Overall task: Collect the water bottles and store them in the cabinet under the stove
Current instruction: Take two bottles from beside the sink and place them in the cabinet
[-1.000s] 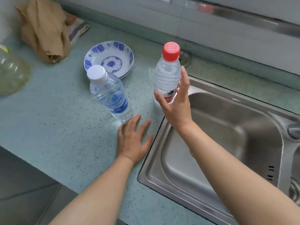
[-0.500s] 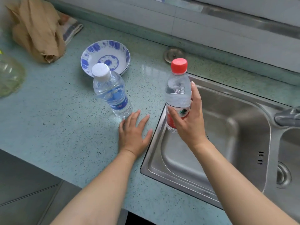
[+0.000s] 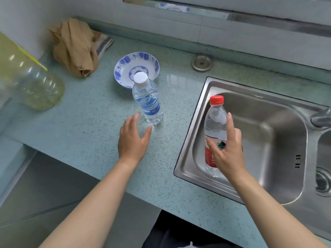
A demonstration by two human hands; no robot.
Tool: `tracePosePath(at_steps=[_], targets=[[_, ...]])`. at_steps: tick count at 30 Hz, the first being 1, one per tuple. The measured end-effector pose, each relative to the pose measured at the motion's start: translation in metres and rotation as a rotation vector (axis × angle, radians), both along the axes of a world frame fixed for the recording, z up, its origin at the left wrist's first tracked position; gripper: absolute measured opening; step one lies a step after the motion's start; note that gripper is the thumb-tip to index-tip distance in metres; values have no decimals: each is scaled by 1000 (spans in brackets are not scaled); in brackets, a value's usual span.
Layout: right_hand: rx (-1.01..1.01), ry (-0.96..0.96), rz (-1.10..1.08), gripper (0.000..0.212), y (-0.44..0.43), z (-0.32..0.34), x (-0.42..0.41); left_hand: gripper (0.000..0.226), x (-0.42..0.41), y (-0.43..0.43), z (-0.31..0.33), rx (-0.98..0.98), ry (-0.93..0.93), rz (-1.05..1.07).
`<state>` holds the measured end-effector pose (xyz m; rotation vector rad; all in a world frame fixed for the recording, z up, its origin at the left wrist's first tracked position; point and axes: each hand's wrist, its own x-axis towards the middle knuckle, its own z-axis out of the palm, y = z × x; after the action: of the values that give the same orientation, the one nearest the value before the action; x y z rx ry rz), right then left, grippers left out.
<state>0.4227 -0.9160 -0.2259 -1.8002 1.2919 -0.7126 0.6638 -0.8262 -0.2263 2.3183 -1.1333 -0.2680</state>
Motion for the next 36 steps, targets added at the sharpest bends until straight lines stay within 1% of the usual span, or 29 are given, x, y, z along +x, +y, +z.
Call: tracePosePath(at_steps=[3,6,8,10,13,15,19,22,24,29,34,35,36], targets=[[-7,26,-9,85,2,3,6,68,15,-23,11,-96,71,6],[-1,32,-12,85,4,8,9,75,23,-47,13,-147,198,-51],[6,44,-15,86,4,11,8,75,22,-61,15,-182,305,-94],[23,53,-46,86,6,14,5,72,19,-76,15,-200,364,-142],[45,59,-103,83,8,19,-1,70,15,-104,11,-185,346,-223],[56,71,-133,83,8,21,-6,70,11,-125,10,-141,297,-280],[76,75,-190,82,9,19,-13,65,-2,-142,1,103,74,-354],[118,71,-211,79,12,18,-22,64,-14,-121,-11,247,-58,-398],[158,80,-201,77,17,17,-29,64,-23,-101,-14,302,-65,-379],[214,123,-121,76,33,12,-48,66,-55,-36,-10,340,42,-258],[231,157,60,75,67,15,-84,68,-118,46,8,360,129,-91],[231,147,74,75,70,14,-89,68,-128,57,8,346,135,-68],[227,157,147,75,81,14,-102,68,-151,79,12,316,169,0]])
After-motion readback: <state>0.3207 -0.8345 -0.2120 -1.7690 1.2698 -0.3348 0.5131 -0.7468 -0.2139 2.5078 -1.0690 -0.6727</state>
